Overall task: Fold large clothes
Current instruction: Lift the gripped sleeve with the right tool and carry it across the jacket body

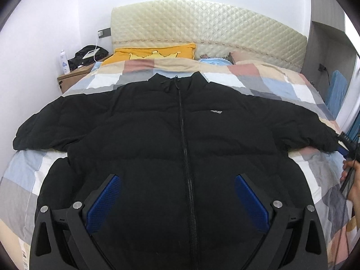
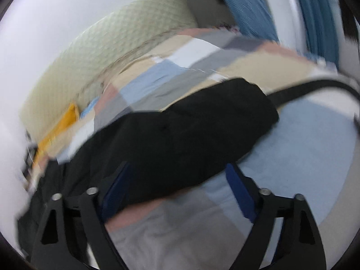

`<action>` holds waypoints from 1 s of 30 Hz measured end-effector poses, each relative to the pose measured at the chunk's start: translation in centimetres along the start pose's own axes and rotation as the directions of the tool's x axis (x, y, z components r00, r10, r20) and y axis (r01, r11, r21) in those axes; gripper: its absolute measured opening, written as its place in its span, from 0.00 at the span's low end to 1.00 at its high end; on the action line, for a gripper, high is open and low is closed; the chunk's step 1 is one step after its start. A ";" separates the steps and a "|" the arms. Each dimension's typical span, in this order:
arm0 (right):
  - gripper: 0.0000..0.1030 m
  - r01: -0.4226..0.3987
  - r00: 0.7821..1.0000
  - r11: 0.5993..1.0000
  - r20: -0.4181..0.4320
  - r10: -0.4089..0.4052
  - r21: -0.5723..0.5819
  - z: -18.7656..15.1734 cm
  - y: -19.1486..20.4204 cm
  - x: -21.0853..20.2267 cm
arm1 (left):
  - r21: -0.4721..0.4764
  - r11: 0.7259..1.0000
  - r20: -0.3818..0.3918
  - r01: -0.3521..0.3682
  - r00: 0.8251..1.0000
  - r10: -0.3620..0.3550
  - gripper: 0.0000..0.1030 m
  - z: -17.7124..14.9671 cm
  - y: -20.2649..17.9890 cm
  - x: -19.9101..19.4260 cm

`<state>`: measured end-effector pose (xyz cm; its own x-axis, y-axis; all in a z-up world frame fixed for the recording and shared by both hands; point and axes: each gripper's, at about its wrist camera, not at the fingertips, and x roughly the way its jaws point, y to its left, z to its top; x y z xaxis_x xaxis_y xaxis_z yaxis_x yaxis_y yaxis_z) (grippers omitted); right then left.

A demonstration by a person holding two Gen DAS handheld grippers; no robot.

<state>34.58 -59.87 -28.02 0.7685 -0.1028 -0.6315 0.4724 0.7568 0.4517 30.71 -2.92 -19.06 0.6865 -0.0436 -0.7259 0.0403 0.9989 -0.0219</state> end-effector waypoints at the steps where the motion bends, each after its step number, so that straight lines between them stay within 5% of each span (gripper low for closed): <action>1: 0.72 -0.018 1.000 0.997 0.009 0.018 0.074 0.7 -1.7 0.1 | 0.000 1.000 -0.003 -0.003 1.000 0.003 0.99 -0.1 0.0 0.1; 10: 0.72 -0.086 0.992 0.934 -0.055 0.112 0.347 0.7 -8.9 4.0 | -0.021 1.000 -0.061 -0.006 0.998 0.005 0.99 -0.4 -0.5 3.2; 20: 0.72 -0.188 0.982 0.911 0.044 0.184 0.368 2.1 -8.7 7.1 | -0.018 0.999 -0.043 -0.029 0.999 0.028 0.99 -1.1 -1.6 4.8; 24: 0.71 -0.253 0.966 0.893 0.154 0.210 0.372 2.5 -8.1 6.8 | 0.020 0.997 -0.077 -0.079 0.994 0.080 0.99 -1.3 -2.8 6.0; 27: 0.70 -0.249 0.967 0.916 0.128 0.219 0.316 3.2 -6.5 7.2 | 0.006 0.997 -0.101 -0.071 0.992 0.071 0.99 -1.4 -2.9 6.6; 30: 0.54 -0.217 0.976 0.940 0.070 0.206 0.264 3.3 -4.9 7.9 | 0.014 0.997 -0.091 -0.079 0.993 0.080 0.99 -1.4 -3.2 6.5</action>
<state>39.78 -66.50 -33.16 0.8776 0.0108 -0.4793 0.3908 0.5630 0.7282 33.96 -6.37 -24.67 0.6184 0.0381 -0.7849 -0.0042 0.9990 0.0452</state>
